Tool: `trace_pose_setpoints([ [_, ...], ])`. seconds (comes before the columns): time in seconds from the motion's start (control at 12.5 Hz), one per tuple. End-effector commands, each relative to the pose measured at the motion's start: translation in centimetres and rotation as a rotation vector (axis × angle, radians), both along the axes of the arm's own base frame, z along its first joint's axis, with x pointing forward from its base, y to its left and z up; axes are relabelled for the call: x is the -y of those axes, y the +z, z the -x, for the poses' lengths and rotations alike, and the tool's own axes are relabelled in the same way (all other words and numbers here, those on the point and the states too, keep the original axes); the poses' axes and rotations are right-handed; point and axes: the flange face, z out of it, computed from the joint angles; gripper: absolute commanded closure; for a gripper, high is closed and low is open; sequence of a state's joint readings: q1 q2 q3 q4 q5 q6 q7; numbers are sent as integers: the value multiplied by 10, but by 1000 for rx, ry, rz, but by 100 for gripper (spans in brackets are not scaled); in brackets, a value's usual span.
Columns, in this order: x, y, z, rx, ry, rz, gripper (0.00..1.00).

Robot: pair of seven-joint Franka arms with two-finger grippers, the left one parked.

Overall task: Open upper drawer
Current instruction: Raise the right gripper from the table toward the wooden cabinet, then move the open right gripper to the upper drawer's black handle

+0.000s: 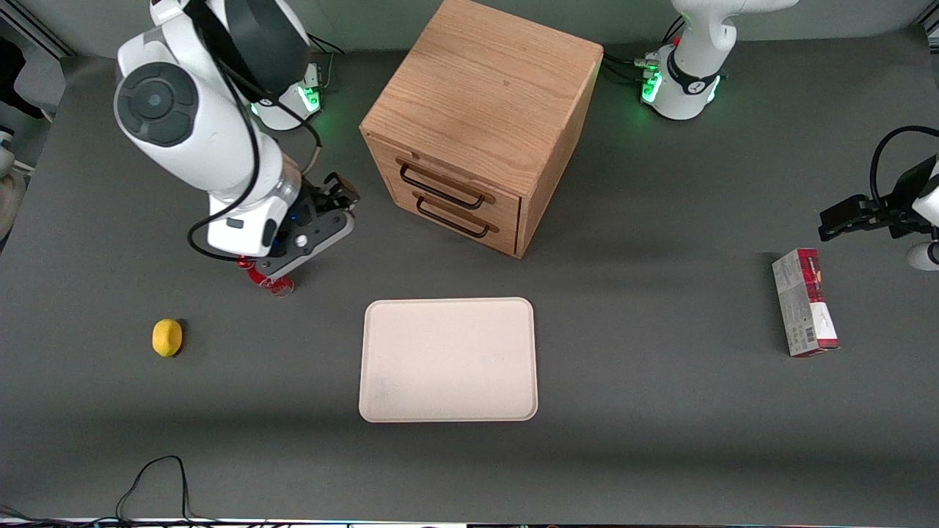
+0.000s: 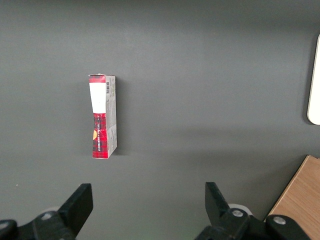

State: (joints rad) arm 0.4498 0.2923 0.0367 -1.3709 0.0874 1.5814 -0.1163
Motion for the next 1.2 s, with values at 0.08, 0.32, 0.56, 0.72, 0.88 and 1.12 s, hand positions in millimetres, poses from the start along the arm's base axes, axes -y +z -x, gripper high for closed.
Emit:
trace_pose_setpoints([
  [0.08, -46, -19, 9, -53, 190, -87, 0],
  [0.32, -61, -39, 12, -146, 241, -228, 0],
  [0.56, -66, -56, 10, -166, 305, -238, 0],
  [0.72, -70, -69, 8, -186, 349, -268, 0],
  [0.88, -72, -75, 8, -201, 358, -293, 0],
  [1.12, -80, -84, 11, -217, 367, -289, 0],
])
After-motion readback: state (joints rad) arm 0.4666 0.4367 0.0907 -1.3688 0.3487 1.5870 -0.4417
